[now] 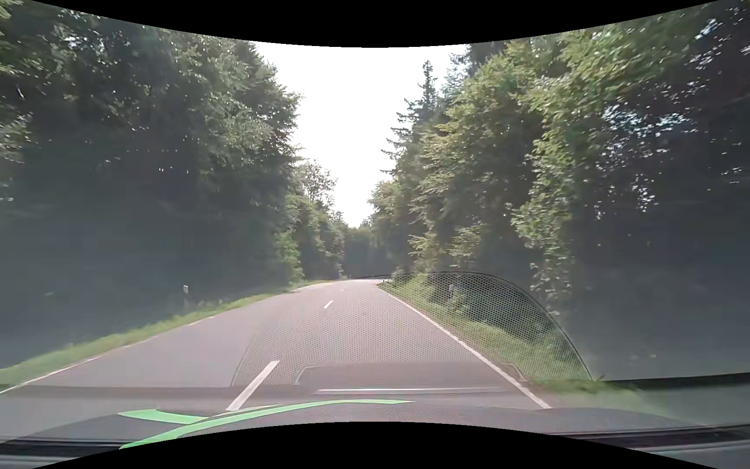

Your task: Follow the waypoints while adhering to traffic rules and regulations

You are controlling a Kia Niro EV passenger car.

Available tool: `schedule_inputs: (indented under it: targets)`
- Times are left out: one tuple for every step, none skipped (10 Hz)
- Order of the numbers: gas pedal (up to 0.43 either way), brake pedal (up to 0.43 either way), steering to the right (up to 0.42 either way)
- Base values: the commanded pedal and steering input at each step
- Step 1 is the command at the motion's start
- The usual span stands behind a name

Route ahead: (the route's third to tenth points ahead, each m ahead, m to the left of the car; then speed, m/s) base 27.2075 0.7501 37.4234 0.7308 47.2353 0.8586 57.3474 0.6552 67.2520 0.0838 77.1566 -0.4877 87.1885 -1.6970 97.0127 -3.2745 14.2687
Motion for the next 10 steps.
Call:
schedule_inputs:
  targets:
    - [0.047, 0.0, -0.012]
    - [0.047, 0.0, -0.011]
    - [0.047, 0.0, -0.011]
    - [0.047, 0.0, -0.011]
    - [0.047, 0.0, -0.011]
    - [0.047, 0.0, -0.009]
    - [0.047, 0.0, -0.008]
    - [0.047, 0.0, -0.005]
    - [0.047, 0.0, -0.002]
    - [0.047, 0.0, 0.0]
